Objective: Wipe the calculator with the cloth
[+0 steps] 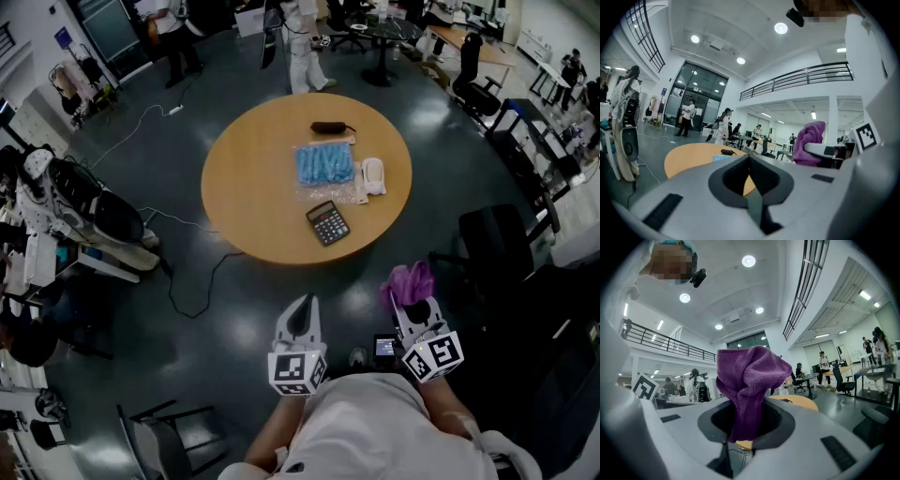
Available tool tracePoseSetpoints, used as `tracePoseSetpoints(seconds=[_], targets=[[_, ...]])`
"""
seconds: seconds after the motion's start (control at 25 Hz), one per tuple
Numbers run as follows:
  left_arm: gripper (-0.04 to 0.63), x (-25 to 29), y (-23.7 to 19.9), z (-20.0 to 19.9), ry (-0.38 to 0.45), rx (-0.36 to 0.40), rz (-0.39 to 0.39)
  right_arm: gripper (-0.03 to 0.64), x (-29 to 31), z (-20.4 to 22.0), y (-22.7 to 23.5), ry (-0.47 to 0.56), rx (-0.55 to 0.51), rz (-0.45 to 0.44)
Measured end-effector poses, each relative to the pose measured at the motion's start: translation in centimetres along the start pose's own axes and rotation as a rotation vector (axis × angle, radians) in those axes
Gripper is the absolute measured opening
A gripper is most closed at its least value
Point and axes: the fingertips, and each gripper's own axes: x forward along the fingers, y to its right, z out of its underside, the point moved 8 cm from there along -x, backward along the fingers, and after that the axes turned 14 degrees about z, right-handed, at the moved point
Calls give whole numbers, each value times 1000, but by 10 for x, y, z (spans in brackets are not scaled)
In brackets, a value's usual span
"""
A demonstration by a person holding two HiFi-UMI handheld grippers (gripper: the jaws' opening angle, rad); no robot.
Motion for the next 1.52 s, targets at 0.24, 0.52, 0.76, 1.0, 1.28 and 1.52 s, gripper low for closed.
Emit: tracePoseSetpoints(seconds=[0.24, 0.52, 0.76, 1.0, 1.28, 1.52], targets=[[8, -1, 10, 4, -17, -13, 3, 89, -6, 3, 3, -17, -10, -15], [8, 9, 15, 17, -44, -31, -27, 87, 1, 7, 17, -24, -12, -42], [8, 28, -8, 29, -101, -63, -62, 87, 28, 12, 28, -49, 14, -66], [9, 90, -80, 35, -131, -24, 23, 87, 88, 14, 34, -17, 16, -41], [11, 188, -200, 60, -309, 37, 237, 87, 182, 16, 26, -25, 7, 30], [118, 273, -279, 104, -499, 20, 392, 89, 236, 6, 20, -37, 17, 73]])
